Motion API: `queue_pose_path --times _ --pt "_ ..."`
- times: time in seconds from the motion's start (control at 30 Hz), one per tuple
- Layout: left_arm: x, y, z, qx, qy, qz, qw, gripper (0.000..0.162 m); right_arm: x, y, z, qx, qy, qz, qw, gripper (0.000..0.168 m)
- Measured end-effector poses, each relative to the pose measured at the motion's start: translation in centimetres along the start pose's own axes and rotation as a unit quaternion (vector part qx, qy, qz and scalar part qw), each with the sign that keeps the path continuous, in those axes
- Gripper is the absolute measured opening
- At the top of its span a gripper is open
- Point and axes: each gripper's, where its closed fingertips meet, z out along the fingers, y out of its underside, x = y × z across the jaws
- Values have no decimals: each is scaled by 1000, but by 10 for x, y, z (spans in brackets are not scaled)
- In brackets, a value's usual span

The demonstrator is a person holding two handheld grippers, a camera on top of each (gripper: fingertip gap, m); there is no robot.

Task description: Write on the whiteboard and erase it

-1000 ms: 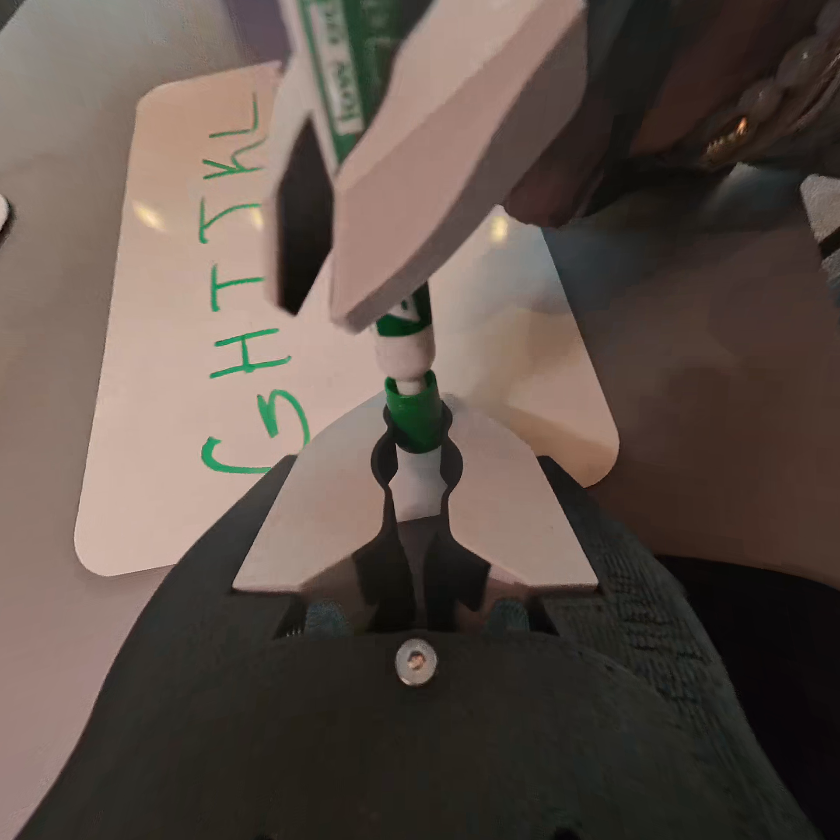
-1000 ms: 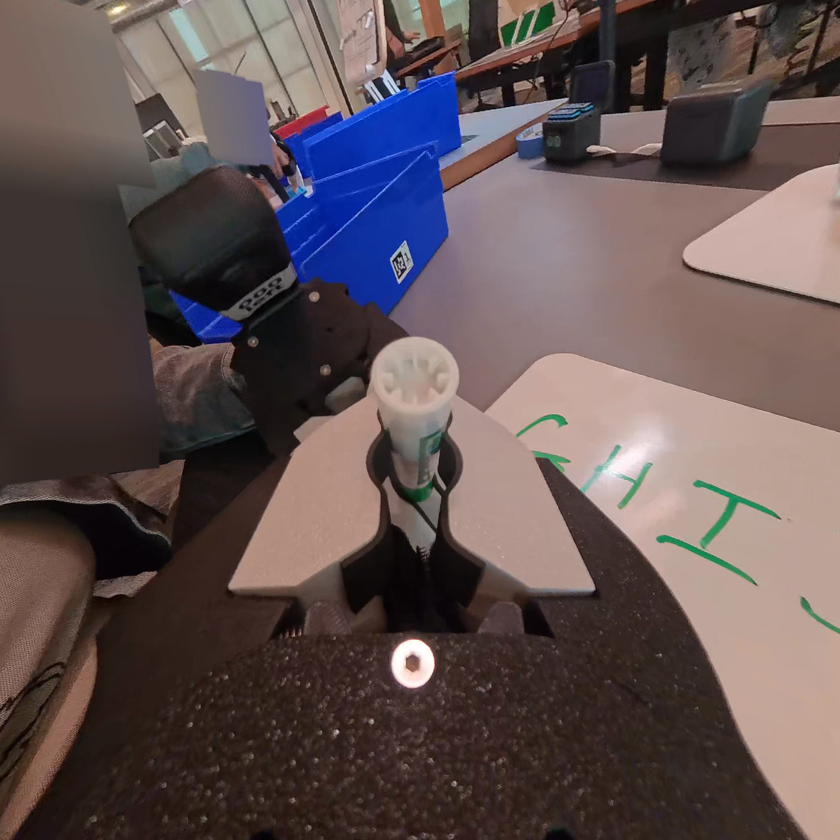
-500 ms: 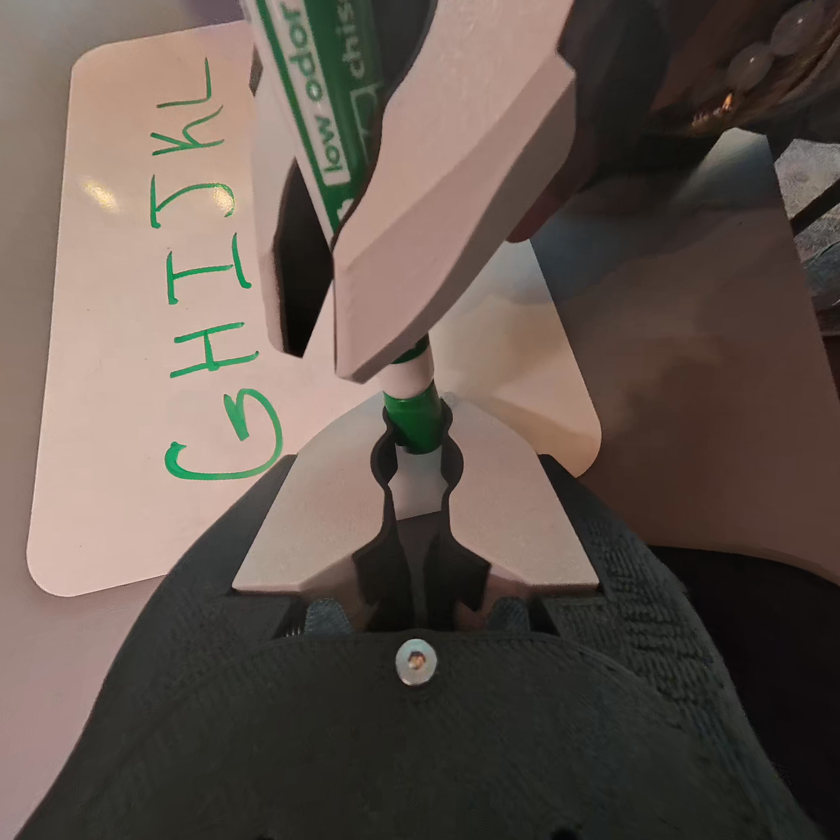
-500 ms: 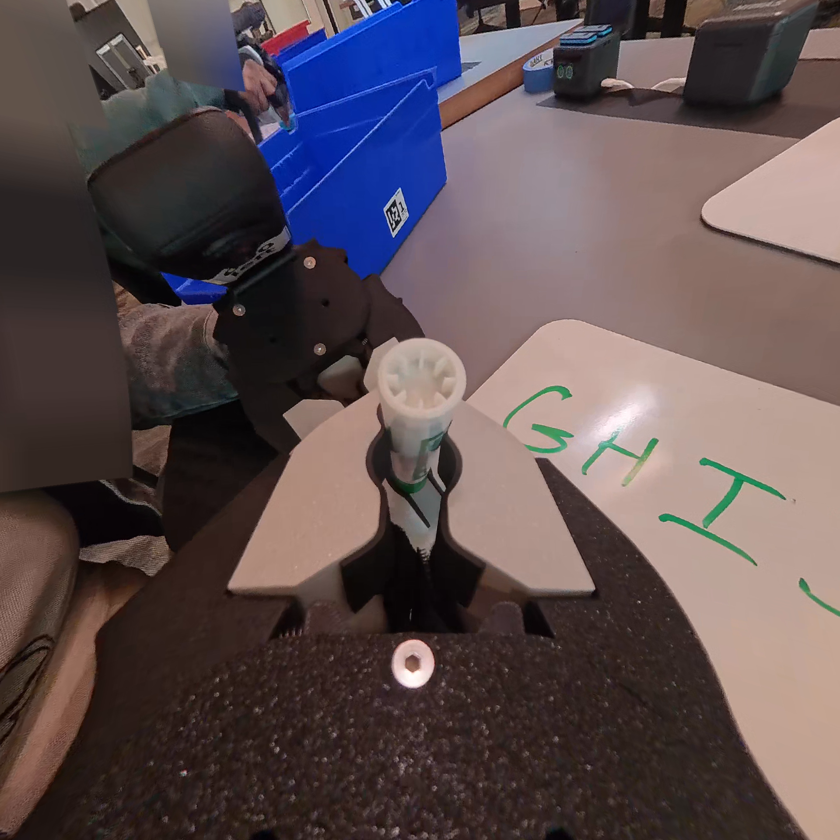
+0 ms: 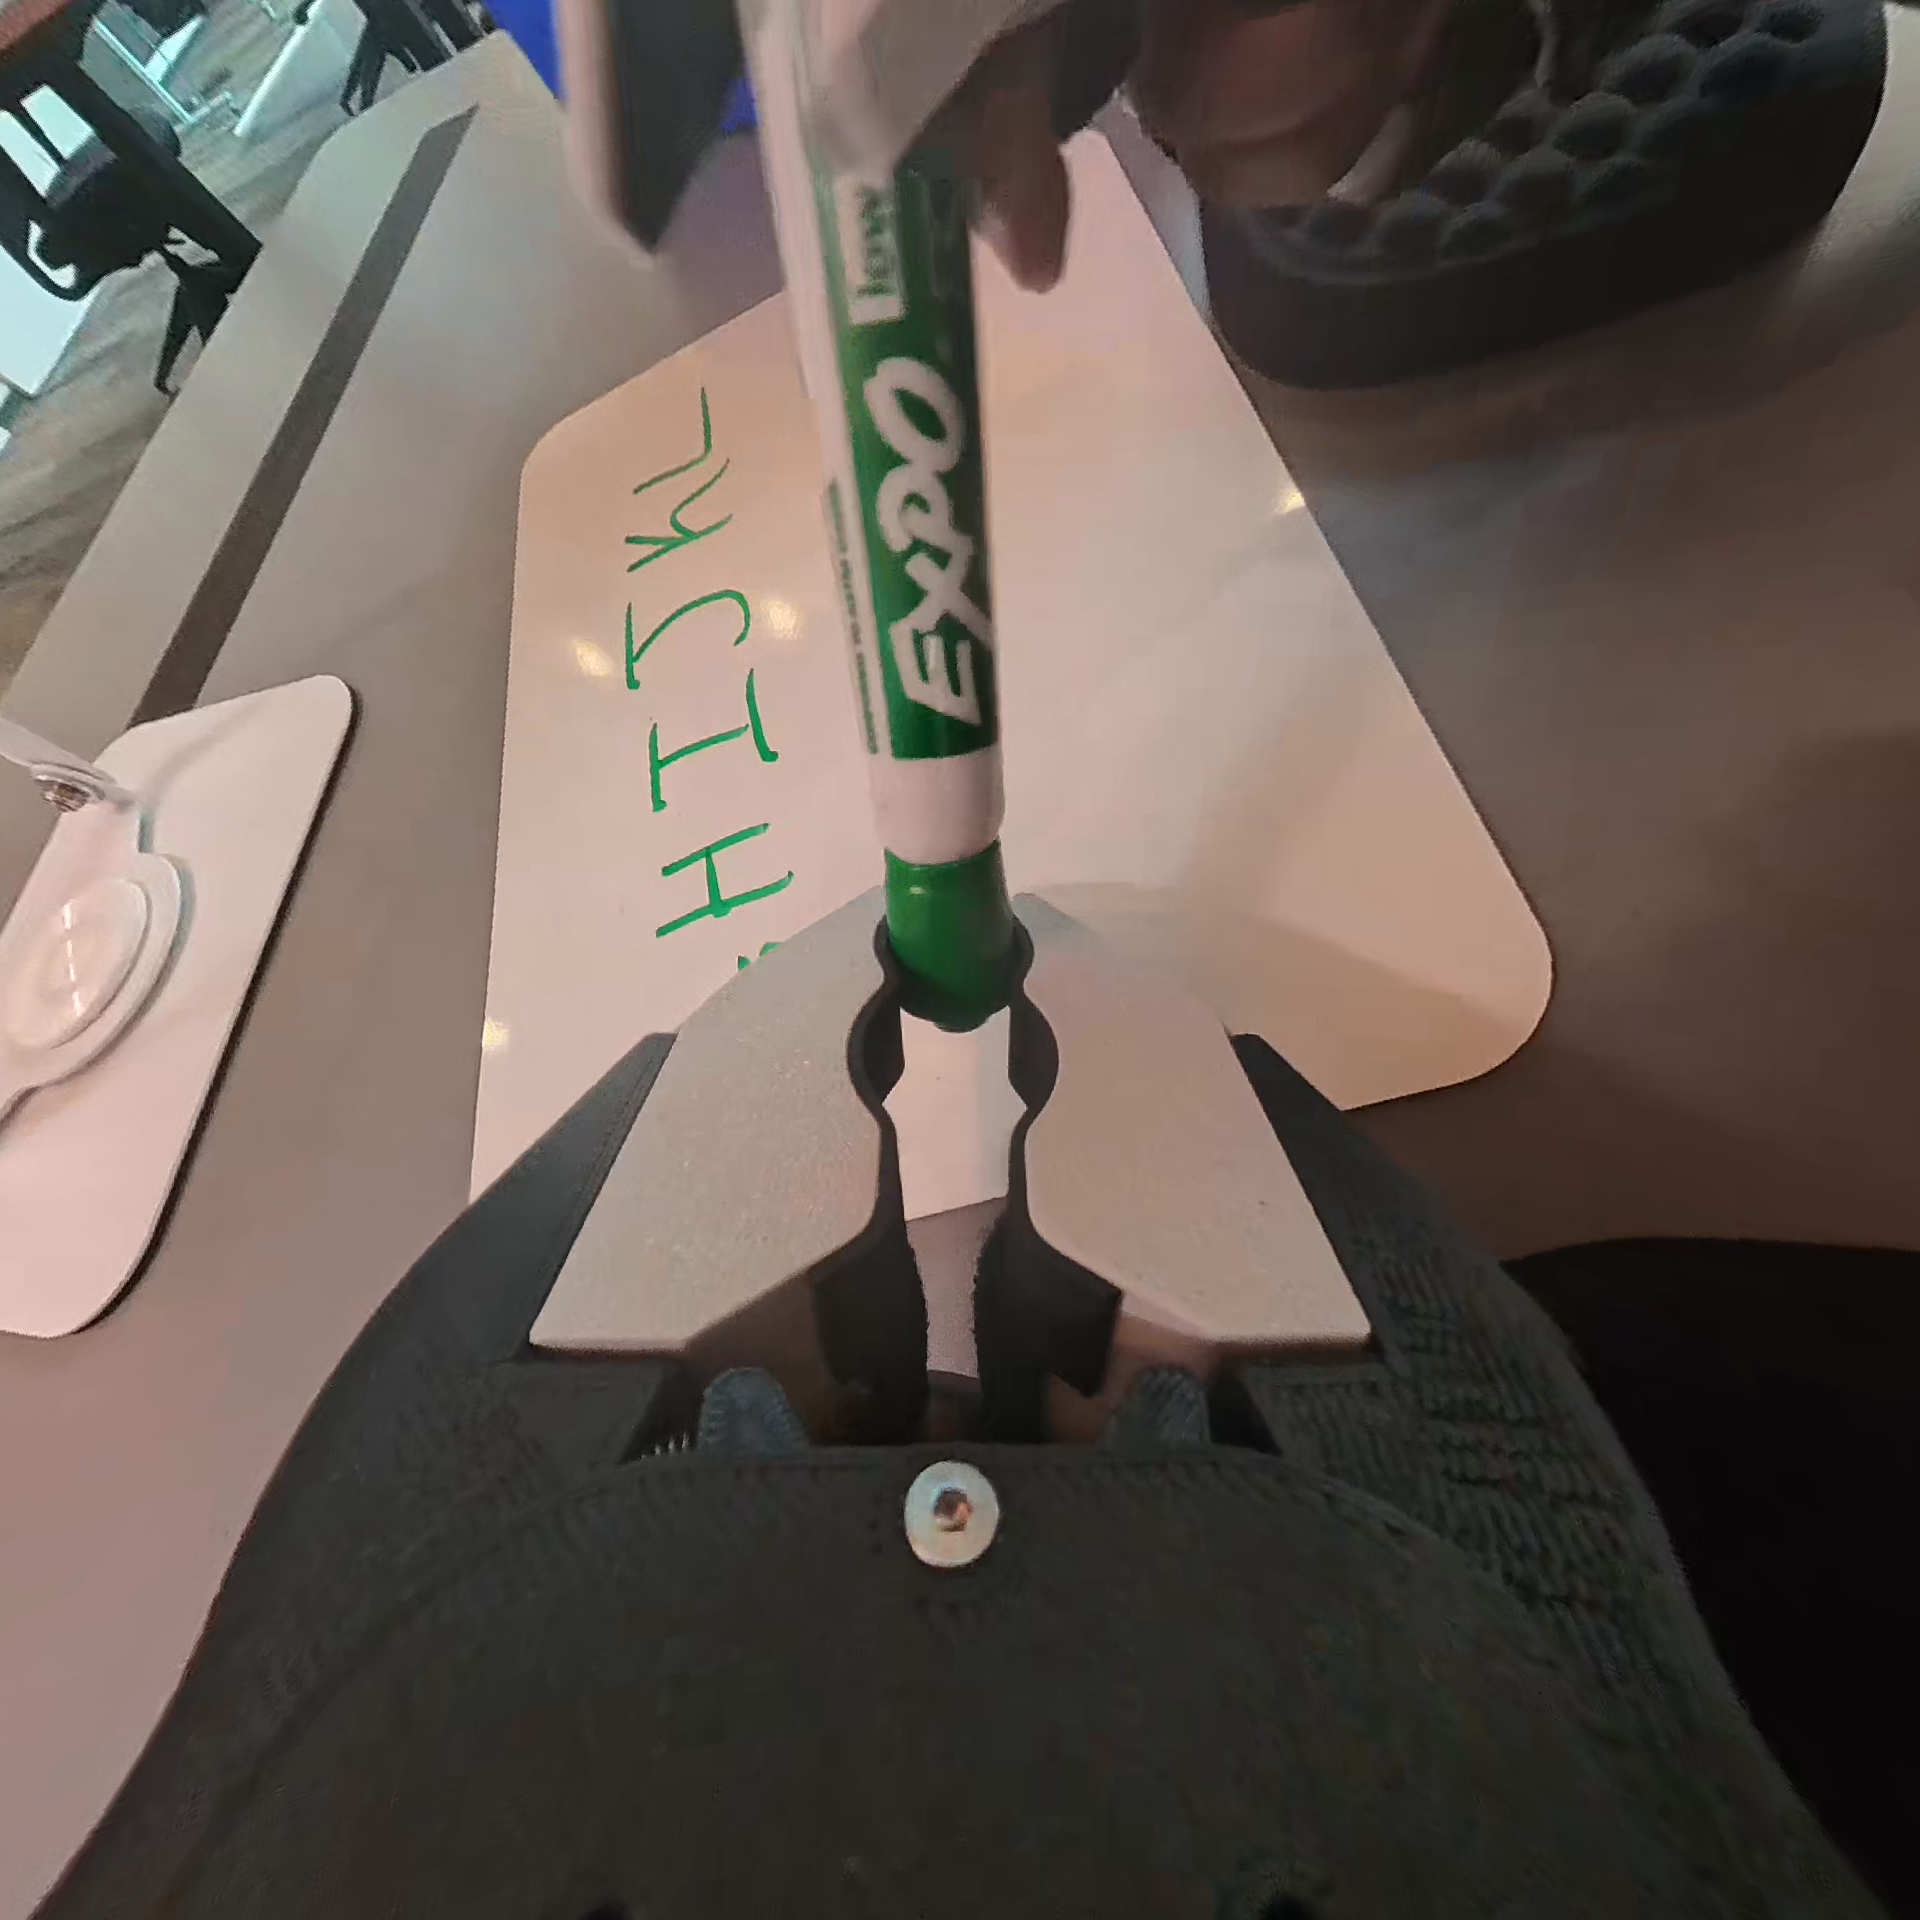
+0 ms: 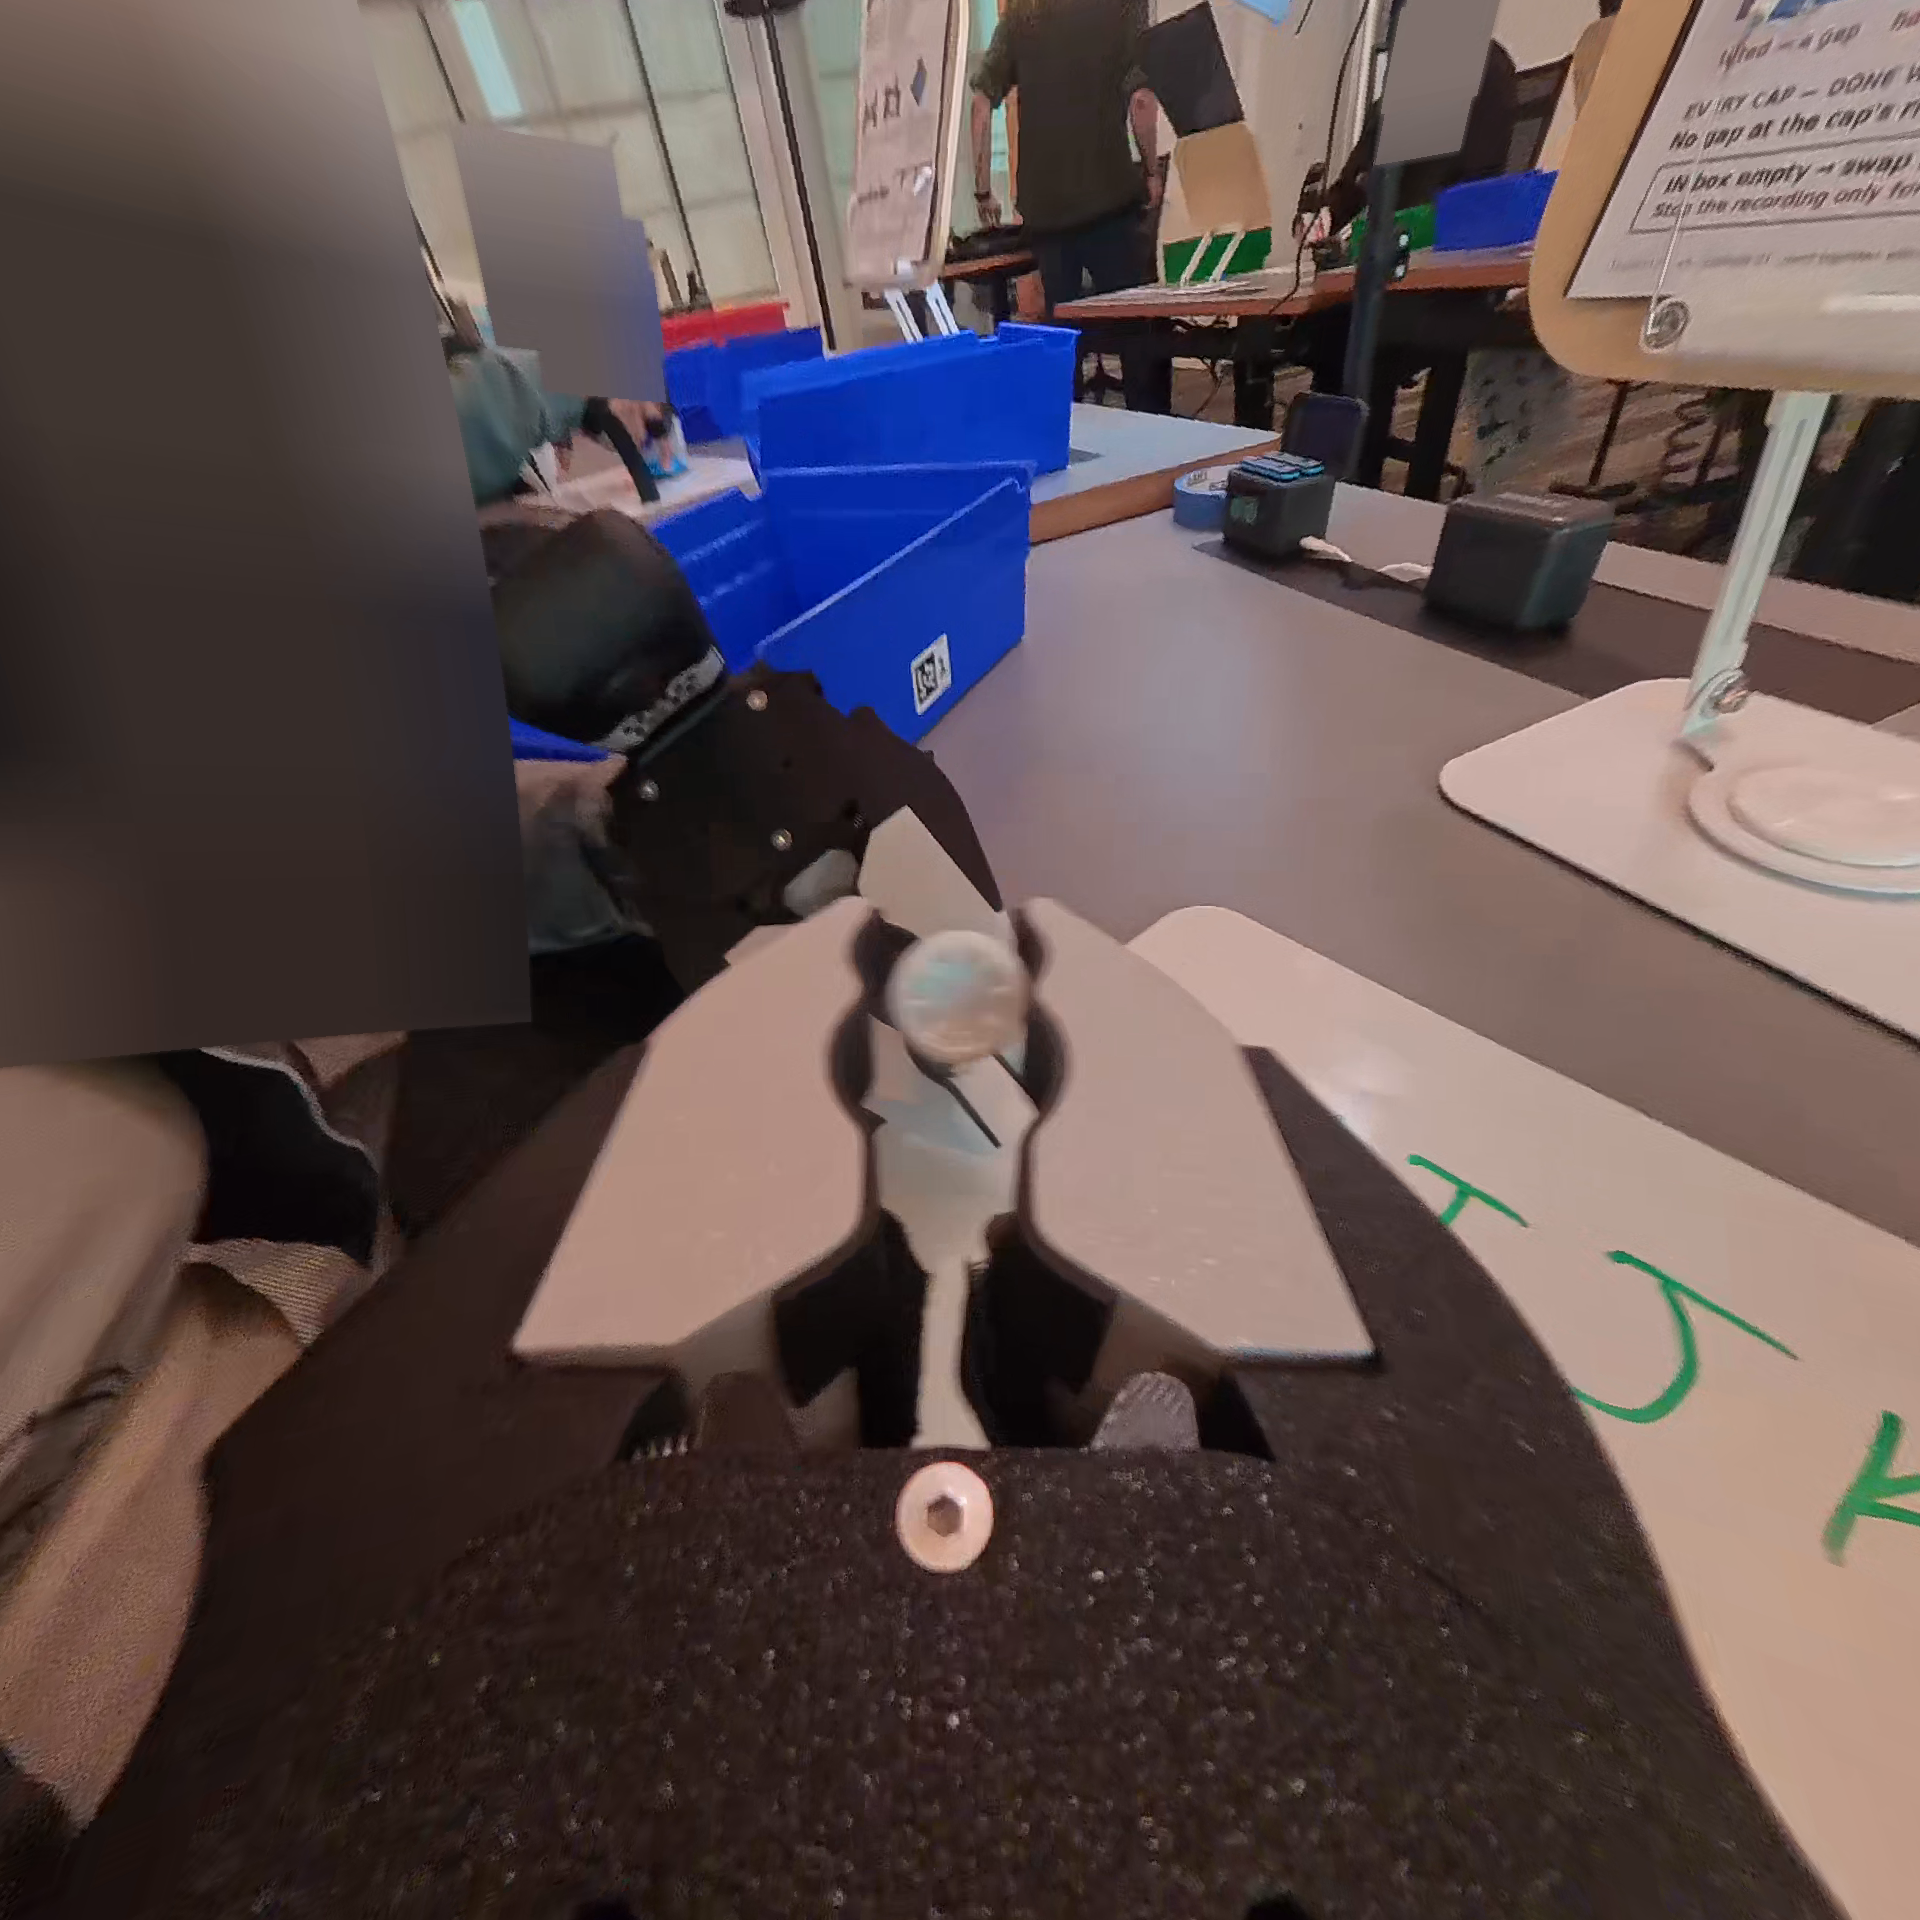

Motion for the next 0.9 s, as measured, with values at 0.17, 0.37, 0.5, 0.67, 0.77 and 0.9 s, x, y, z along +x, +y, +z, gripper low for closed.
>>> queue_pose_path --times 0.17,0.37,0.5,0.67,0.77,0.9 --pt "-2 -3 0 19 -1 -12 1000 15 2 1 -5 2 2 -5 1000 19" --pt "-26 -29 -14 127 -64 -68 987 57 17 -29 -50 68 71 -24 995 19" --pt "-34 -41 -22 184 -49 -159 969 91 52 -73 -130 177 174 1 969 18" --pt "-43 -47 -30 225 -51 -196 953 105 96 -107 -249 286 294 40 911 19" --pt "-43 -50 -31 241 -50 -195 949 111 126 -102 -302 324 336 82 880 19" --pt "-41 -53 -33 249 -60 -163 953 115 175 -68 -344 293 404 134 856 18"
